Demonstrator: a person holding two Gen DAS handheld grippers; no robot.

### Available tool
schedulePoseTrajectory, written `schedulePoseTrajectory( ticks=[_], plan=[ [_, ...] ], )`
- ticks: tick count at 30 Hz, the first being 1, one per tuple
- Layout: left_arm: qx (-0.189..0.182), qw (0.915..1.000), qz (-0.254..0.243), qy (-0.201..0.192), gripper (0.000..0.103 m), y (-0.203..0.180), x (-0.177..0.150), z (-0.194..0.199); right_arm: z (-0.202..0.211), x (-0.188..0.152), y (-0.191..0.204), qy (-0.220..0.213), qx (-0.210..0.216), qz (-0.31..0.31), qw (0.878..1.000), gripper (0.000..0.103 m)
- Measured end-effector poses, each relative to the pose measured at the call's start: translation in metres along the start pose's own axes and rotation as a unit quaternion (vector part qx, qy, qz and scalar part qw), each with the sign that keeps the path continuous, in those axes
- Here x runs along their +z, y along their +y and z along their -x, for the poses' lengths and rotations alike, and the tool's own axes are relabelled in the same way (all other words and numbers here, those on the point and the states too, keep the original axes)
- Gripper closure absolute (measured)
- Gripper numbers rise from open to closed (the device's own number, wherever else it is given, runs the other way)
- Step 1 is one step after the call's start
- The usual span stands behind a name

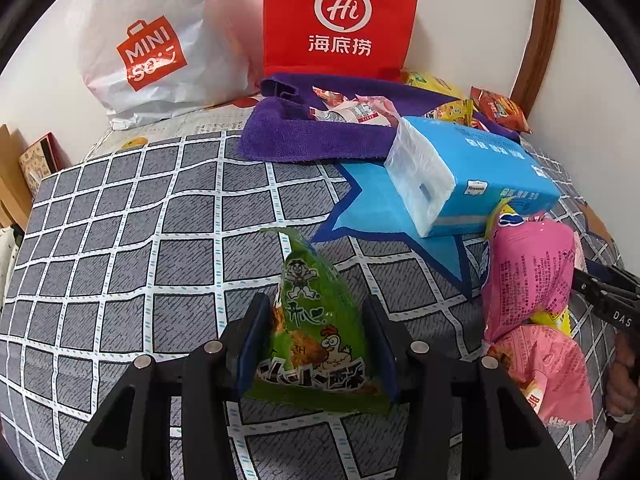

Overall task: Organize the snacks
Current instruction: 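Carry the green bag and biscuit packet over the purple towel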

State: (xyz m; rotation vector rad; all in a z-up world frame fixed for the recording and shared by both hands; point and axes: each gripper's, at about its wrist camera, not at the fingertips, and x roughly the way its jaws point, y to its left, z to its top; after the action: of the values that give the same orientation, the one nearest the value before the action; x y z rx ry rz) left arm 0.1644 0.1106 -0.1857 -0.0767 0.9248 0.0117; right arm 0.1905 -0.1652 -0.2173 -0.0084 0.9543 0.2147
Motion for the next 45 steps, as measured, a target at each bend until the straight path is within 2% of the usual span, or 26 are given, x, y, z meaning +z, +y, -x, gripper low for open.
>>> schedulePoseTrajectory(
  ticks=[3, 5, 10, 16, 23, 30, 36, 42, 45],
  plan=[
    [-0.003, 1.0, 0.009, -0.002, 0.06, 0.003, -0.001, 0.002, 0.001, 0.0, -0.002, -0.002, 0.009, -0.003, 1.0, 0.048],
    [0.009, 0.9999, 0.012, 0.001, 0.06, 0.004, -0.003, 0.005, 0.002, 0.0, -0.003, -0.002, 0.013, -0.005, 1.0, 0.048],
    [0.005, 0.9986, 0.052, 0.005, 0.061, 0.01, -0.005, 0.02, 0.011, -0.001, -0.002, -0.014, 0.029, 0.007, 0.999, 0.049],
    [0.002, 0.9984, 0.055, -0.009, 0.061, 0.003, 0.017, 0.049, 0.036, 0.022, -0.002, -0.04, 0.041, 0.009, 0.998, 0.049],
    [-0.016, 0.9982, 0.047, -0.032, 0.061, -0.012, 0.074, 0.07, 0.079, 0.086, 0.006, -0.092, 0.04, 0.01, 0.995, 0.049],
    [-0.04, 0.9955, 0.066, -0.055, 0.061, -0.013, 0.139, 0.071, 0.089, 0.162, 0.02, -0.118, 0.023, 0.018, 0.993, 0.049],
    [-0.037, 0.9948, 0.076, -0.058, 0.061, -0.008, 0.19, 0.053, 0.067, 0.225, 0.027, -0.12, 0.035, 0.004, 0.992, 0.049],
    [-0.044, 0.994, 0.082, -0.057, 0.061, -0.005, 0.234, 0.022, 0.032, 0.265, 0.032, -0.115, 0.042, 0.01, 0.992, 0.049],
    [-0.055, 0.9936, 0.083, -0.052, 0.061, -0.004, 0.252, 0.002, 0.011, 0.273, 0.031, -0.108, 0.045, 0.008, 0.993, 0.049]
  ],
)
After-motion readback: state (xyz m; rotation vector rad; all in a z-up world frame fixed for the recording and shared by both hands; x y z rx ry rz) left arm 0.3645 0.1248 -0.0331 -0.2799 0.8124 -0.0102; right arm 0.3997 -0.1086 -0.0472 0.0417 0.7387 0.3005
